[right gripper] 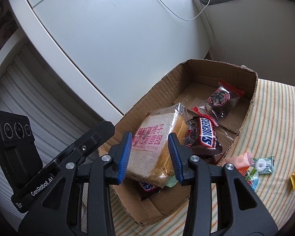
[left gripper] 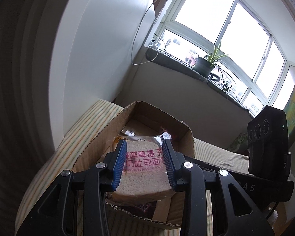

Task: Organize snacks
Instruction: 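Lower the bread bag into the box and open both grippers, then withdraw both grippers from the box toward the remaining loose candies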

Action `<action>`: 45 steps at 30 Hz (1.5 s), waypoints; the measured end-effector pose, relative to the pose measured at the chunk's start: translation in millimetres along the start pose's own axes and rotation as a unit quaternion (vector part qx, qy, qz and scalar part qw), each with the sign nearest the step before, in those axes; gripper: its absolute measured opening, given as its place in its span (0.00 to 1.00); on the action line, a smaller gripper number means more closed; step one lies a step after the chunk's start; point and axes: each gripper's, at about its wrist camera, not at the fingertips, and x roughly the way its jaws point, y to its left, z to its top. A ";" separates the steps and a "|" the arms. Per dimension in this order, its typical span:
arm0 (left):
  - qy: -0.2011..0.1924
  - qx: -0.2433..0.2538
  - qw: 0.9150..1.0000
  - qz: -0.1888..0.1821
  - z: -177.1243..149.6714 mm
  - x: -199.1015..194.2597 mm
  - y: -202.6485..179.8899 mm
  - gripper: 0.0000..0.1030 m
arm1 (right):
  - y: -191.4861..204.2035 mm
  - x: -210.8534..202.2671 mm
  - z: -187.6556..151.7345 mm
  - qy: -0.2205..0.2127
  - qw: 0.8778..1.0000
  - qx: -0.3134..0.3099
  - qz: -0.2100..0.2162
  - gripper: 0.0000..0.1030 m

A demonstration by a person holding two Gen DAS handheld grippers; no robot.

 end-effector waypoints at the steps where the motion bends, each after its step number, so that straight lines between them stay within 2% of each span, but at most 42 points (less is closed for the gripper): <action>1: 0.001 0.001 1.000 0.000 0.9 1.5 -1.0 0.34 | 0.7 -3.0 -0.4 0.000 1.000 -0.002 -0.002 0.40; 17: -0.009 0.007 1.000 -0.019 1.3 -6.9 -14.9 0.34 | -27.9 -63.8 0.1 -0.046 0.998 -0.008 -0.052 0.40; 19: -0.011 0.012 1.000 -0.024 1.2 -8.7 -20.0 0.35 | -38.5 -71.9 0.5 -0.052 0.997 -0.003 -0.061 0.46; 21: -0.011 0.019 0.999 -0.031 0.4 -9.5 -26.5 0.35 | -48.6 -80.9 -0.4 -0.059 0.996 0.002 -0.071 0.56; 25: -0.006 0.038 0.998 -0.046 -3.8 -8.8 -41.9 0.36 | -69.8 -99.6 -4.1 -0.062 0.993 0.015 -0.096 0.56; 30: 0.011 0.061 0.996 -0.068 -12.9 -3.2 -66.2 0.36 | -94.6 -116.0 -10.5 -0.056 0.987 0.018 -0.151 0.56; 37: 0.056 0.096 0.988 -0.108 -39.7 14.0 -110.0 0.36 | -128.9 -122.6 -25.0 -0.025 0.983 0.031 -0.177 0.56; 41: 0.091 0.116 0.983 -0.106 -60.6 33.3 -128.0 0.36 | -140.6 -118.9 -33.6 -0.005 0.982 0.031 -0.186 0.56; 45: 0.120 0.133 0.981 -0.076 -82.8 51.1 -136.2 0.37 | -144.7 -114.1 -40.9 0.012 0.981 0.024 -0.195 0.56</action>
